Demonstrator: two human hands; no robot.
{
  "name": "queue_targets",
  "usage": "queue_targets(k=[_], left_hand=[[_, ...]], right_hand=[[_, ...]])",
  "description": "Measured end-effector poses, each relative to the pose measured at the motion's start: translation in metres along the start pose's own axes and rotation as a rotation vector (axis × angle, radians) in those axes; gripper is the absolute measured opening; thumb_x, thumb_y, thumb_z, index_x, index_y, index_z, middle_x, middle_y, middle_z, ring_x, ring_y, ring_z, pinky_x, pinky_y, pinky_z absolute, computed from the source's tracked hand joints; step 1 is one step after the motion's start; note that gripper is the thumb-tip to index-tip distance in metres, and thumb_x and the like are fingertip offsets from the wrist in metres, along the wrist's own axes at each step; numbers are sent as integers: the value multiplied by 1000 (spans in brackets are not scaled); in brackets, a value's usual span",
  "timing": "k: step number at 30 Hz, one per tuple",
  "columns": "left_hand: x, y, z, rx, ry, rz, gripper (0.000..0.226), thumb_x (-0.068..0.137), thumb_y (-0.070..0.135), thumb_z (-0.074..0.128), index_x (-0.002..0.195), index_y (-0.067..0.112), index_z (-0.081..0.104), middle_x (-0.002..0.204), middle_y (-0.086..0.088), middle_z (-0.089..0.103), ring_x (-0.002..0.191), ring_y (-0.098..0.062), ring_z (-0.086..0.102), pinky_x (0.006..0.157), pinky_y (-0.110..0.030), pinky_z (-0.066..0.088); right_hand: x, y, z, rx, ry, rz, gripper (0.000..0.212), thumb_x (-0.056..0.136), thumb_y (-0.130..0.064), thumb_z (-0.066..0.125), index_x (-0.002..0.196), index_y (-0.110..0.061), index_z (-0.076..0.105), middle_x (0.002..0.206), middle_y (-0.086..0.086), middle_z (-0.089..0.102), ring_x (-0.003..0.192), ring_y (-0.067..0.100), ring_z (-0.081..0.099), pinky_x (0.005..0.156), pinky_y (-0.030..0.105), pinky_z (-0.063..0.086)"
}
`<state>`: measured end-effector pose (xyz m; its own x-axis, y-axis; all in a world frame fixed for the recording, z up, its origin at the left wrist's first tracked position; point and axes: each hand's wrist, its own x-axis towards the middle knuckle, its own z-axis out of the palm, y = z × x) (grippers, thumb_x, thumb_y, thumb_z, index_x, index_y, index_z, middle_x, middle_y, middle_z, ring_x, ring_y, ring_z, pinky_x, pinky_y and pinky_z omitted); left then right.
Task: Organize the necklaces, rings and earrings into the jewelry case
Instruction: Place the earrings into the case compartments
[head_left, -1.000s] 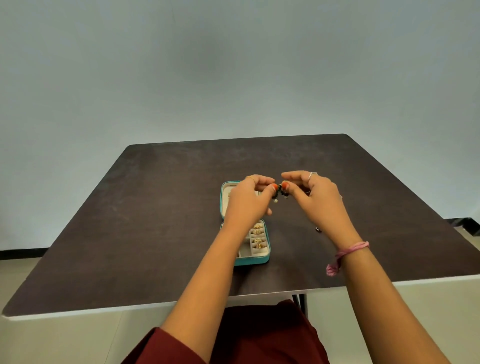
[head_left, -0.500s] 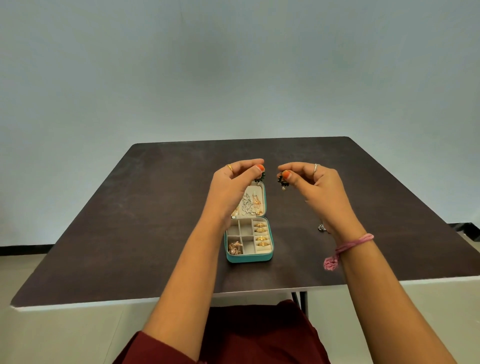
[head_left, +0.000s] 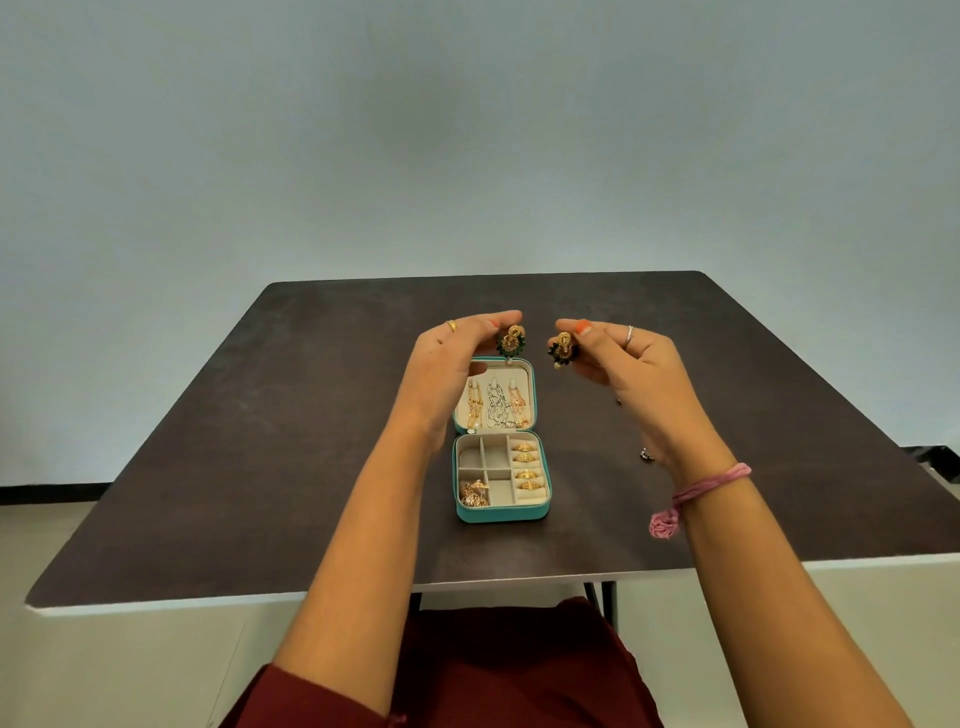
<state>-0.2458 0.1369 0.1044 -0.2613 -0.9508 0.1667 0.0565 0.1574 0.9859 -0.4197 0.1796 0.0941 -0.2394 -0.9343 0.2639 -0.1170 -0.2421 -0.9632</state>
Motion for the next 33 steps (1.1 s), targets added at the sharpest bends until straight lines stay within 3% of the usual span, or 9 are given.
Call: queue_targets(k=[3,7,12,19,24,29,33], left_hand=[[1,-5,-2,24,-12,-8,38,88,1,43,108,18,72,107,-11,70,81,-10,60,65,-16,50],[0,-11,-5,93,-10,6,45,84,-8,46,110,21,69,102,2,71,82,3,66,68,-15,54],[-3,-19,-10,155,-31,-12,45,84,-10,52,114,22,65,98,7,70,83,4,67,64,-14,53],[-9,-46,-14,315,-18,-15,29,87,10,67,105,31,65,95,18,66,77,2,66,73,-17,55],[-15,-66,-7,550,0,-78,26,89,18,66,111,31,65,97,15,63,71,4,59,64,-8,47],[-15,-74,9,796,26,-121,32,89,22,66,121,23,64,117,2,64,97,-12,64,88,-30,53],[-11,-76,20,912,32,-199,25,90,20,61,115,20,67,109,-5,66,81,-23,69,78,-39,58]], right_hand=[[-1,1,-1,-30,-60,-22,23,92,-14,59,112,-19,68,103,-1,73,103,11,66,92,26,52],[-1,3,0,-70,-112,-45,30,91,-7,59,119,-17,64,108,-2,71,104,8,65,91,22,52],[-3,11,4,-60,-130,-42,30,91,-4,58,118,-18,63,105,-1,72,99,10,68,81,21,54],[-8,31,9,-21,-99,12,27,90,-6,61,112,-21,65,98,-1,73,85,10,70,70,22,57],[-11,48,12,-37,-104,59,28,90,-6,61,115,-19,64,98,8,73,81,9,69,67,20,57],[-11,63,12,-55,-112,90,29,90,-6,61,115,-18,65,99,11,72,83,15,69,67,21,57],[-11,68,11,-52,-122,99,29,90,-4,60,117,-16,64,100,8,72,84,13,70,67,20,56]])
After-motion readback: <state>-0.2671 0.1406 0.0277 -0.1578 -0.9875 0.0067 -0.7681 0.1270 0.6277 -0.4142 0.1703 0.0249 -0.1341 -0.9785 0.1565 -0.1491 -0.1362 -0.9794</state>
